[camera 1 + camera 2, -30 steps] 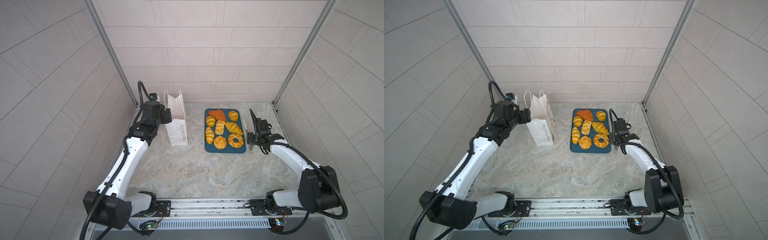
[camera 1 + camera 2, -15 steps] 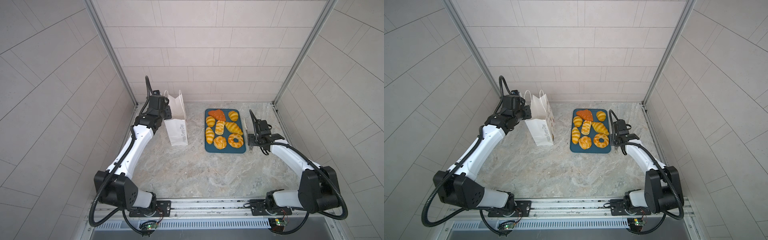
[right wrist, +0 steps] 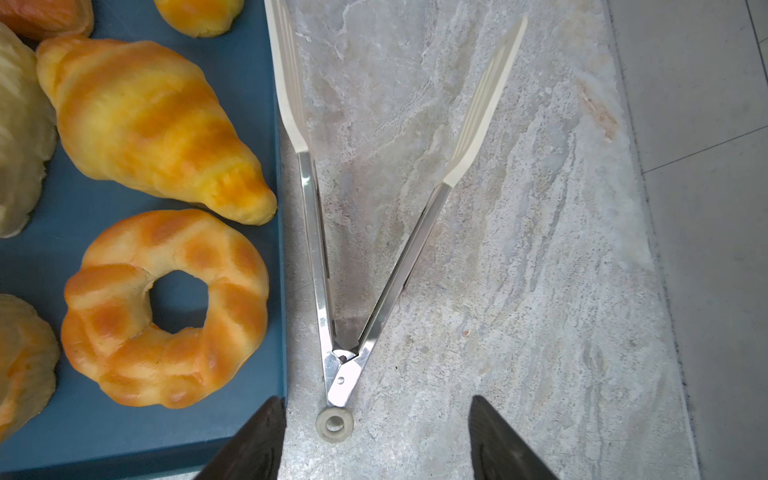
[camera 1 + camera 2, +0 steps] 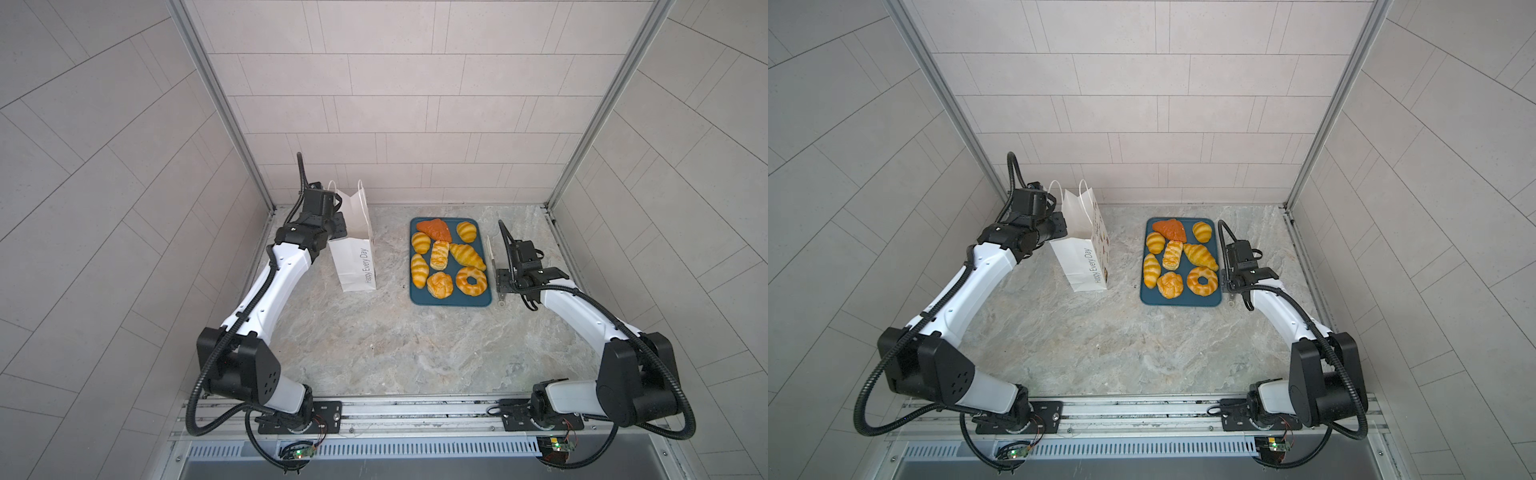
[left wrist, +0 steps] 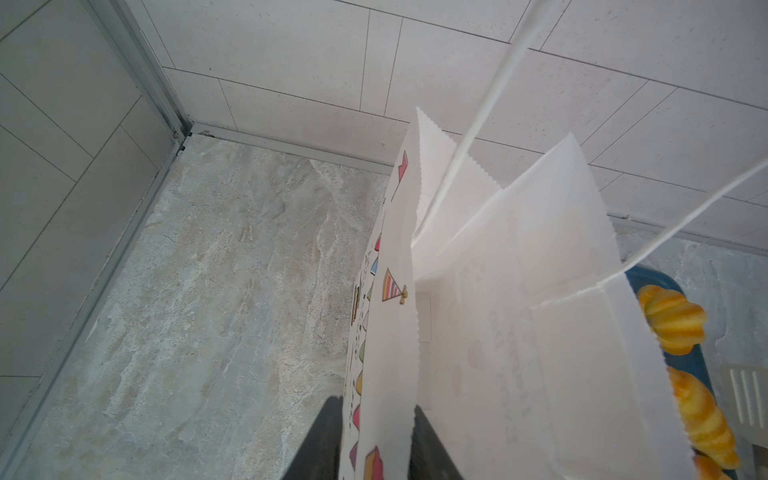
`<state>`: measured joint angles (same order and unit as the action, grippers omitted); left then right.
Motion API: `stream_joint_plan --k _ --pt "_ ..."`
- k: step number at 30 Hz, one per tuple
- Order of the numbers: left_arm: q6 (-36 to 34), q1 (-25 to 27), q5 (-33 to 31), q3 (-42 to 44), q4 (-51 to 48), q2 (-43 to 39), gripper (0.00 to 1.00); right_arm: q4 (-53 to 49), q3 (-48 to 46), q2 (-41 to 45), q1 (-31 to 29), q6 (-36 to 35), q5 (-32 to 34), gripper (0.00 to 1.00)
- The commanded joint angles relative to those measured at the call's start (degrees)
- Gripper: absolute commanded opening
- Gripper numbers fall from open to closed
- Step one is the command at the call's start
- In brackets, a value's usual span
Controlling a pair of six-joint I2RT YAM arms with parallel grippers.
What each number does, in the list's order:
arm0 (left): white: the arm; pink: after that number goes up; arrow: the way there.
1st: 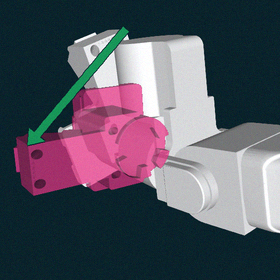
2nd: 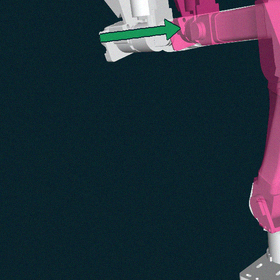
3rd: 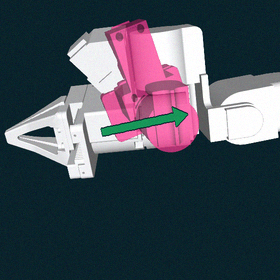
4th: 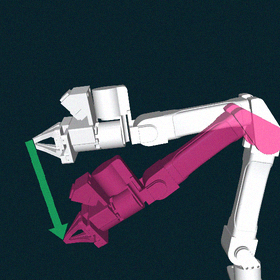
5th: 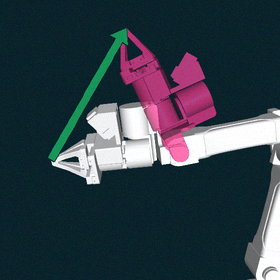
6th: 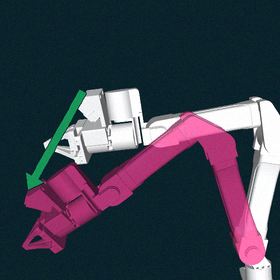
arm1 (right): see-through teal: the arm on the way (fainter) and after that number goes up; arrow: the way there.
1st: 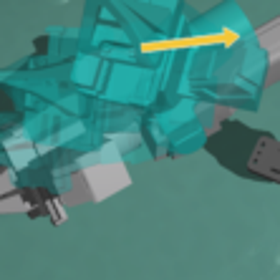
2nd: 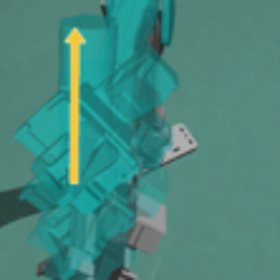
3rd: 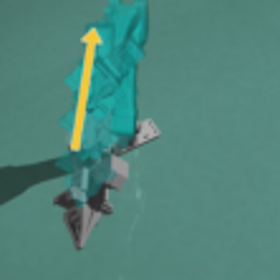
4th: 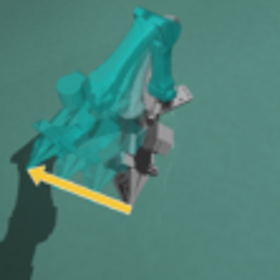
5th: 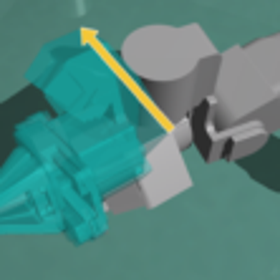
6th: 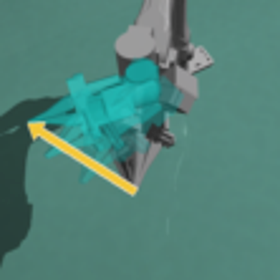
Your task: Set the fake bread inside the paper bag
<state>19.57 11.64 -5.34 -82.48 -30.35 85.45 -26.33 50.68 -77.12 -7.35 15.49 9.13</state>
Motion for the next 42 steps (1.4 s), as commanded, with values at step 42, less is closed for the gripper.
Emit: stream_joint_plan --k 42 --pt "6.8 4.7 0.87 -2.84 3.45 2.2 0.15 -0.39 6.74 -12.06 6.48 5.96 1.06 0.63"
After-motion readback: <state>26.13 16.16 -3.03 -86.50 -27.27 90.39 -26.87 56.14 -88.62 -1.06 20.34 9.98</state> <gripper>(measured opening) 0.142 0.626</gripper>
